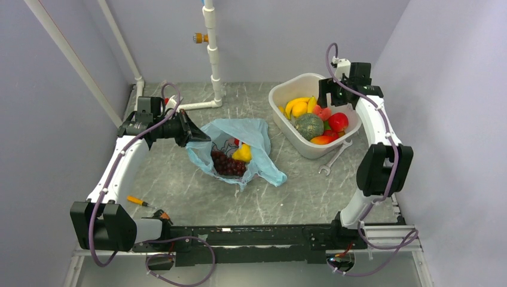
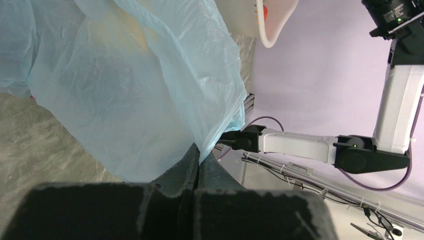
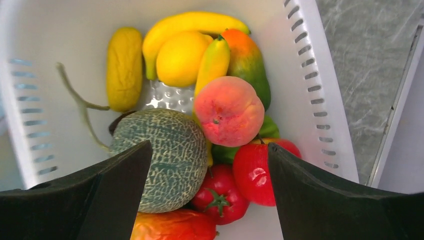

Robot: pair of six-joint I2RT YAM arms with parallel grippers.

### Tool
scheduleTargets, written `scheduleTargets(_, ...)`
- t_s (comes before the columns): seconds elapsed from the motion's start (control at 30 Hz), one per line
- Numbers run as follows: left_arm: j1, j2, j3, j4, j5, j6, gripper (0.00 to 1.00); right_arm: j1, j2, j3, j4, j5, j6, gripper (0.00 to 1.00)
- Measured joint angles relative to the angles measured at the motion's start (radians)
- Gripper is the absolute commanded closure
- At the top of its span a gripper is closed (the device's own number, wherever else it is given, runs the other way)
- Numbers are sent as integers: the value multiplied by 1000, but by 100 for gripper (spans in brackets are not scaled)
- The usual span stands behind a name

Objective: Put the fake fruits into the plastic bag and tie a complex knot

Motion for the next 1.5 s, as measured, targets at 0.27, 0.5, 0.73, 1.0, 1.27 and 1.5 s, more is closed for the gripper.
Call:
scheduleTargets(0.27, 0, 6, 0, 0, 0, 0, 100, -2, 160, 109, -25, 19, -62, 13)
scheduleTargets(0.5, 0, 8, 0, 0, 0, 0, 100, -2, 268, 136, -35, 37, -124, 10)
scheduleTargets(0.73, 0, 10, 0, 1, 0, 0, 100, -3, 323, 136, -44, 34, -176, 10)
scheduleTargets(1.0, 0, 10, 0, 0, 0, 1, 100, -6, 325, 136, -58, 13, -214, 62)
scheduleTargets(1.27, 0, 10, 0, 1, 0, 1, 100, -23, 292, 196, -107, -16, -233, 68)
scheduleTargets(1.5, 0, 10, 0, 0, 1, 1, 100, -10, 57, 230, -123, -152, -178, 69)
